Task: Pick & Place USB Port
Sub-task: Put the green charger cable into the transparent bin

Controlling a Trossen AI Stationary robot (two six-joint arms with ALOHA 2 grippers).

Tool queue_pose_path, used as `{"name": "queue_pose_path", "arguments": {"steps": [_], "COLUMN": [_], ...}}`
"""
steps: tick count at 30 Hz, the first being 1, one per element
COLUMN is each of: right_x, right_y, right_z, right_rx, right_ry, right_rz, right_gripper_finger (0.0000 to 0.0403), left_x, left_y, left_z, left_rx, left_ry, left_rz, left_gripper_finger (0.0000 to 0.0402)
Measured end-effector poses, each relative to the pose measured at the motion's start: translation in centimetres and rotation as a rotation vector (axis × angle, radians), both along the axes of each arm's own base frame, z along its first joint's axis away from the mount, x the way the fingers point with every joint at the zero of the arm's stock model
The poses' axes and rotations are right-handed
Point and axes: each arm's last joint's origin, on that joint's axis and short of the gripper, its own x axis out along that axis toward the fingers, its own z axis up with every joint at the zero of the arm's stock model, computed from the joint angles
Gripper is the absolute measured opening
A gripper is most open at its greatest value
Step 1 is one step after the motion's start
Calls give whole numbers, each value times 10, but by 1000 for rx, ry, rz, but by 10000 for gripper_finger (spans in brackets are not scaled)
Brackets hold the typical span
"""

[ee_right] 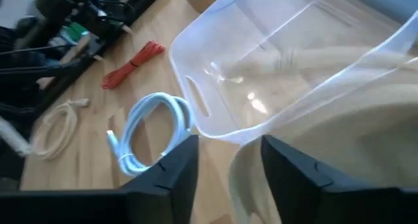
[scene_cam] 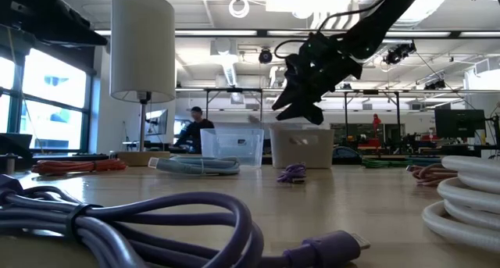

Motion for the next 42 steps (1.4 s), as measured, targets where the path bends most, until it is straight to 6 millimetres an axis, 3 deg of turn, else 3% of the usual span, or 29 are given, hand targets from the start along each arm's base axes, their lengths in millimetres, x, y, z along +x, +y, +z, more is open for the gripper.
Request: {"name": "queue_pose_path", "arguments": {"steps": [7,15,21,26,35,42], "right_x": [4,2,-30,-67,-108,-115], "right_y": [4,21,50,75,95,94], "right_z": [13,88,148,174,189,168], "right_rx": [-39,-204,-377,-600,-767,-772], "right_ry": [-72,-271,-266,-67,327,623], "right_rz": [10,63,91,65,121,213], "right_gripper_finger": [210,216,216,216,216,216], "left_x": [0,0,0,-1,-1,-1], "left_y": [0,0,0,0,0,0], "left_z": [0,-1,-1,-4,-4,-4], "left_rx": [2,2,1,4,9,14], "left_ry": [3,9,13,46,46,46], "left_rz": [5,4,-2,-3,-1,4], "left_gripper_finger": [1,1,1,1,1,1]}}
